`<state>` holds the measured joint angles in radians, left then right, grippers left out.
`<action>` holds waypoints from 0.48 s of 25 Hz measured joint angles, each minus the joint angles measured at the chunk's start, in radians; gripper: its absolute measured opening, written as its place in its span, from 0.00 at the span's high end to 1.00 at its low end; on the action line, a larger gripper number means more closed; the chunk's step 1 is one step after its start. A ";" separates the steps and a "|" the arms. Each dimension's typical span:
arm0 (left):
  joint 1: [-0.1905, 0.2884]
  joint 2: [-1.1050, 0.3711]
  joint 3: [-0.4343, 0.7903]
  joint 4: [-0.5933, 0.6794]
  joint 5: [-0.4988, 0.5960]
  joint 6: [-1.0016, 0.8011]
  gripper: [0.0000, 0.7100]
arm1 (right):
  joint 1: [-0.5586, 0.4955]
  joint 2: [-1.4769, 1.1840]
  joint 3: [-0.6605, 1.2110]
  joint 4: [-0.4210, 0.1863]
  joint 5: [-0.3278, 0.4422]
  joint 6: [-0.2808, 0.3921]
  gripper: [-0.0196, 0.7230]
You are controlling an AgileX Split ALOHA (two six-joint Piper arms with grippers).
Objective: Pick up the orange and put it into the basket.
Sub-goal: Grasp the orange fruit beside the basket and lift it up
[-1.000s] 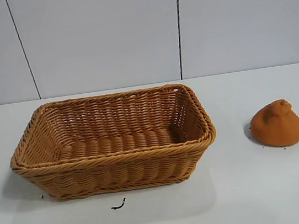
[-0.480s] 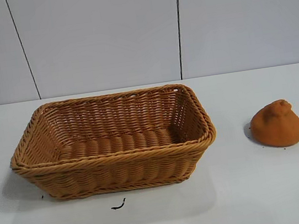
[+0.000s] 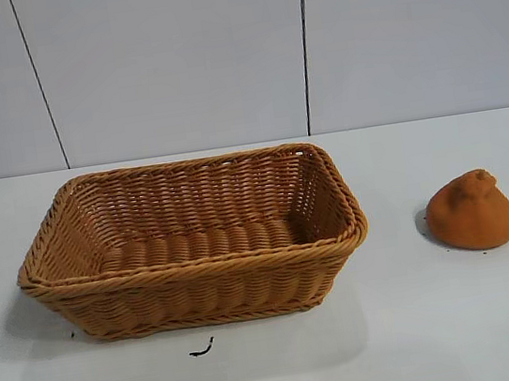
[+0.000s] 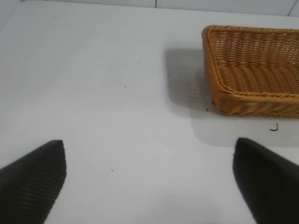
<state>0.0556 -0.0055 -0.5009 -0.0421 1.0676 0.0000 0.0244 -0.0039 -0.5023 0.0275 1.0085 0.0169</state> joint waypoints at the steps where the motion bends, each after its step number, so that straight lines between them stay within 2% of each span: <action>1: 0.000 0.000 0.000 0.000 0.000 0.000 0.02 | 0.000 0.005 -0.002 0.000 -0.001 0.000 0.15; 5: 0.000 0.000 0.001 0.000 0.000 0.000 0.02 | 0.000 0.118 -0.065 -0.004 -0.011 0.000 0.15; 12: 0.000 0.000 0.001 0.000 0.000 0.000 0.02 | 0.000 0.498 -0.259 -0.028 -0.025 0.000 0.15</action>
<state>0.0556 -0.0055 -0.4997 -0.0421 1.0676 0.0000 0.0244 0.4936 -0.7617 0.0000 0.9832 0.0169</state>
